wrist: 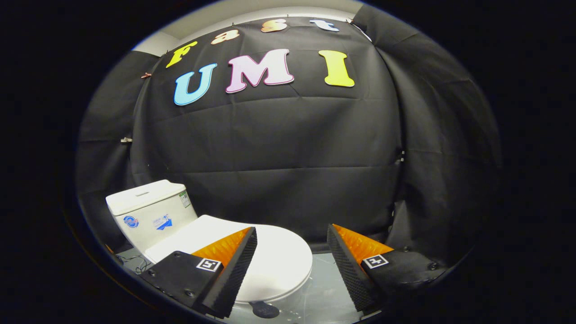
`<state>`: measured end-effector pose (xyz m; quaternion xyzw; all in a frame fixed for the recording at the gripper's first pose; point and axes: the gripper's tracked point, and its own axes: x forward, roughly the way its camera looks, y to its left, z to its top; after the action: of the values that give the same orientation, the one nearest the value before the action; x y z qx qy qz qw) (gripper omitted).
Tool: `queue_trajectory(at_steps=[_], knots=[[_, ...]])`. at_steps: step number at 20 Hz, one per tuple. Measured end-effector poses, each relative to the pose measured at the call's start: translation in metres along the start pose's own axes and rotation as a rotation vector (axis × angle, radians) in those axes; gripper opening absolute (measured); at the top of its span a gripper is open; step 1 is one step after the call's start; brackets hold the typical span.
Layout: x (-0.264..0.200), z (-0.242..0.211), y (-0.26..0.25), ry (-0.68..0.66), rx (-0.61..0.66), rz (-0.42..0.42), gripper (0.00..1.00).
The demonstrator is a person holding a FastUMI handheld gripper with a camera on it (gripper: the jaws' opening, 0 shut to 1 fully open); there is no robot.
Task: Open the toilet lid.
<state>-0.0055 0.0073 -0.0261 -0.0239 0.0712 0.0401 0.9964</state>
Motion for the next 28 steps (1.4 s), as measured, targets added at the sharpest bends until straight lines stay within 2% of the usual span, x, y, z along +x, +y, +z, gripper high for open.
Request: queue_trajectory(at_steps=[3,8,11,16,19,23,28], knots=[[-0.002,0.013,-0.004,-0.013,0.022,-0.010,0.98],[-0.007,-0.006,-0.011,0.012,0.096,-0.032,0.98],[-0.010,-0.034,-0.017,0.066,0.167,-0.039,0.98],[-0.016,-0.098,-0.015,0.221,0.384,-0.019,0.99],[-0.021,-0.129,-0.017,0.293,0.465,-0.027,0.98],[-0.030,-0.151,-0.021,0.369,0.569,-0.016,0.98],[-0.041,-0.174,-0.002,0.441,0.667,0.041,0.96]])
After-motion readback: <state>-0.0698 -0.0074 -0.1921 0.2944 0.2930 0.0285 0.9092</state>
